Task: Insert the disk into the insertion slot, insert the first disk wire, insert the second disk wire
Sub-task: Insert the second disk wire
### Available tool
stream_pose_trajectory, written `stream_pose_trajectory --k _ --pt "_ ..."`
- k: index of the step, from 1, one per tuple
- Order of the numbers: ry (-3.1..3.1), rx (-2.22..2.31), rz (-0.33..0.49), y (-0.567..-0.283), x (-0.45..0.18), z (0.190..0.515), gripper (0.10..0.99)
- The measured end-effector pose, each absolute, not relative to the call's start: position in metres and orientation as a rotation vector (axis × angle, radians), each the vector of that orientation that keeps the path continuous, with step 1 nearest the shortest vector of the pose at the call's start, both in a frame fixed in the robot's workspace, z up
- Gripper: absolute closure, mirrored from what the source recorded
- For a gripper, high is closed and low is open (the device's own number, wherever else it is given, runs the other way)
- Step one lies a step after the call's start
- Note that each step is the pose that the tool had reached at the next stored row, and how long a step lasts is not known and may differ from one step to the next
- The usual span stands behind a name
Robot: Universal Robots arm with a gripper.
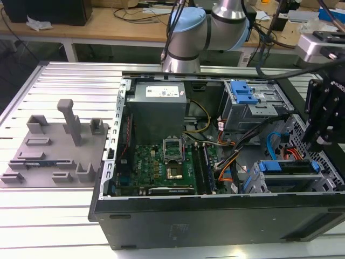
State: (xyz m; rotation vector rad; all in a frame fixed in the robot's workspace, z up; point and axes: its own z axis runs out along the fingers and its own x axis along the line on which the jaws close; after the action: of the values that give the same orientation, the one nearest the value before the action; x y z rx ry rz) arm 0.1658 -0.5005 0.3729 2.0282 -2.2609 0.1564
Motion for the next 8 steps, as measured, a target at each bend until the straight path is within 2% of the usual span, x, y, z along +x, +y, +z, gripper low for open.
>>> stream_pose_trajectory --k 3,8 --pt "-2.239 2.007 0.202 -0.486 0.165 0.373 0.784" --pt "-2.221 1.992 0.232 -0.468 0.158 0.373 0.784"
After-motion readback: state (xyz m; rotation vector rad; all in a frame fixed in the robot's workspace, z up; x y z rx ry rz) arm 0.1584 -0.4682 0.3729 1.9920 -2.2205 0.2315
